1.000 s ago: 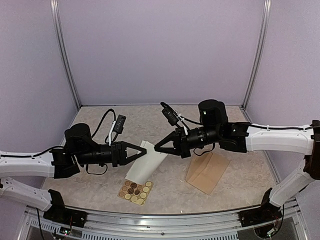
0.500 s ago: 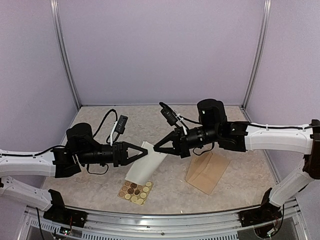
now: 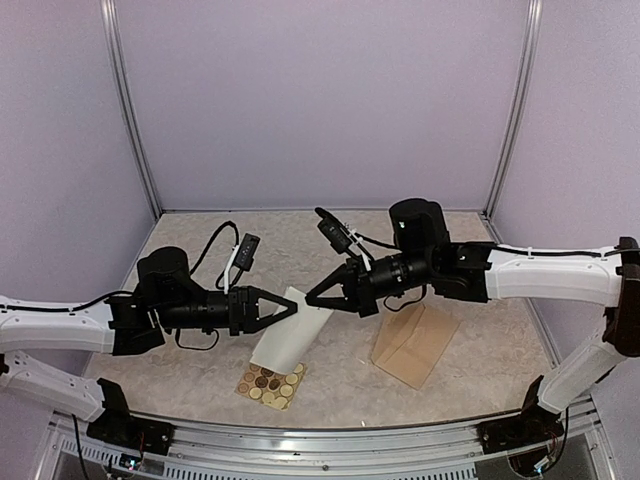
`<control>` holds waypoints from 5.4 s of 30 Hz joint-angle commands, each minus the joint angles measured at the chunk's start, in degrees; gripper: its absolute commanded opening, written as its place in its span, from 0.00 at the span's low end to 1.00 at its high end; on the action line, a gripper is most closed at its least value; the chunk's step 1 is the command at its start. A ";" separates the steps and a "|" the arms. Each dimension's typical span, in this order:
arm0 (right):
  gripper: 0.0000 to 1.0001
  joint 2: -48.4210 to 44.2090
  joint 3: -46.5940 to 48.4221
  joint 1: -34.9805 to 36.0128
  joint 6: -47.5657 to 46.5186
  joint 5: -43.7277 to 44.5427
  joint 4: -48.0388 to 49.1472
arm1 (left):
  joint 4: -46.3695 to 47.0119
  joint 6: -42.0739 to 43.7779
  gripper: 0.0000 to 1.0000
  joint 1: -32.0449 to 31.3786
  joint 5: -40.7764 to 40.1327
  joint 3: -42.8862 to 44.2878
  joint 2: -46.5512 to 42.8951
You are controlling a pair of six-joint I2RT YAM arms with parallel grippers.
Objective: Place the letter into the envelope and seal it
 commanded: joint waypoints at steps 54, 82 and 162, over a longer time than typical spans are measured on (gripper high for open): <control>0.88 -1.89 -1.34 -2.87 -3.21 -5.33 -13.20 | -4.97 8.98 0.00 -0.63 11.25 6.47 0.50; 0.94 -15.95 -10.42 -7.86 5.00 8.82 -2.77 | -6.95 9.24 0.00 -0.53 3.72 6.12 -3.39; 0.48 4.50 -10.49 7.21 19.23 -2.68 43.37 | 10.64 1.33 0.00 -1.15 -8.55 -1.12 -13.02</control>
